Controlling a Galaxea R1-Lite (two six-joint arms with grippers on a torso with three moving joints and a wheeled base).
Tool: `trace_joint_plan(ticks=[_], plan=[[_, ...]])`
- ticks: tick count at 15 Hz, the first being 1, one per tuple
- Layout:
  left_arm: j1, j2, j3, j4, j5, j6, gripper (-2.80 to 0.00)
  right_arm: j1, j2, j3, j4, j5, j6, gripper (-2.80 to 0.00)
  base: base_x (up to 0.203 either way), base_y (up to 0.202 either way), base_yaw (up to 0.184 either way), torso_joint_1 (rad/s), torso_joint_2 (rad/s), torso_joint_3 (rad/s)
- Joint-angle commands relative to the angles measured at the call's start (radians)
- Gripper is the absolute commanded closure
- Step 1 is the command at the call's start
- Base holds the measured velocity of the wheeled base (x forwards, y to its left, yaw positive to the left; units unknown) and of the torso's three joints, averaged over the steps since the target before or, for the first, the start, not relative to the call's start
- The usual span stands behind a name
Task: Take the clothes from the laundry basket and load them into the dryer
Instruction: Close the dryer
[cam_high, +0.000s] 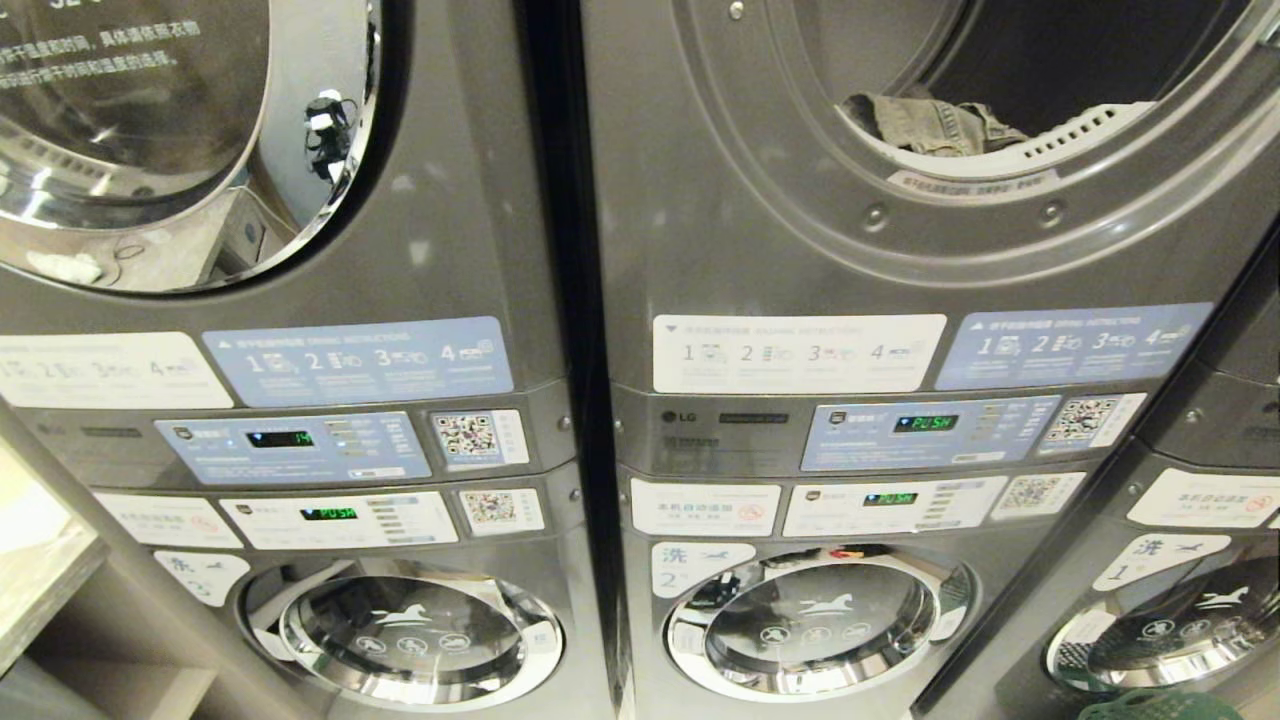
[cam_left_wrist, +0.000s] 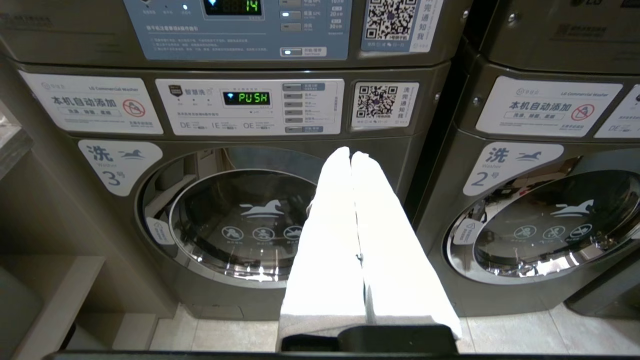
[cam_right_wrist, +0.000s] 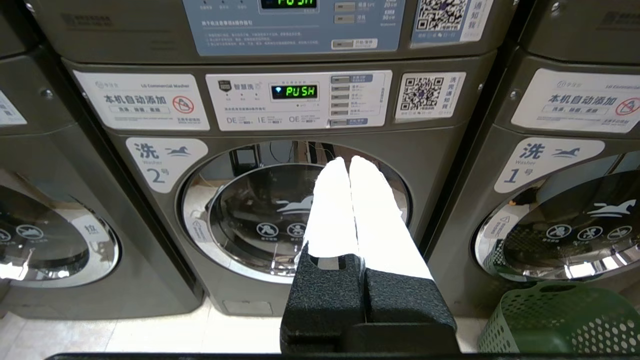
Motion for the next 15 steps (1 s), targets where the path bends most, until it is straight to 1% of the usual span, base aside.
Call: trace_joint_plan(ticks=[1,4,15], plan=[[0.001,0.000,0.000,0.000,0.000,-0.001,0.00,0.000,0.002,0.000,-0.002,0.000,0.000,0.00,0.000,0.000,0.000,-0.001,0.00,0.199],[0.001,0.000,0.000,0.000,0.000,-0.001,0.00,0.000,0.002,0.000,-0.001,0.000,-0.002,0.00,0.000,0.000,0.000,0.002,0.00,0.072],[0.001,0.000,0.000,0.001,0.000,0.005,0.00,0.000,0.002,0.000,-0.002,0.000,0.001,0.00,0.000,0.000,0.000,0.000,0.00,0.000]])
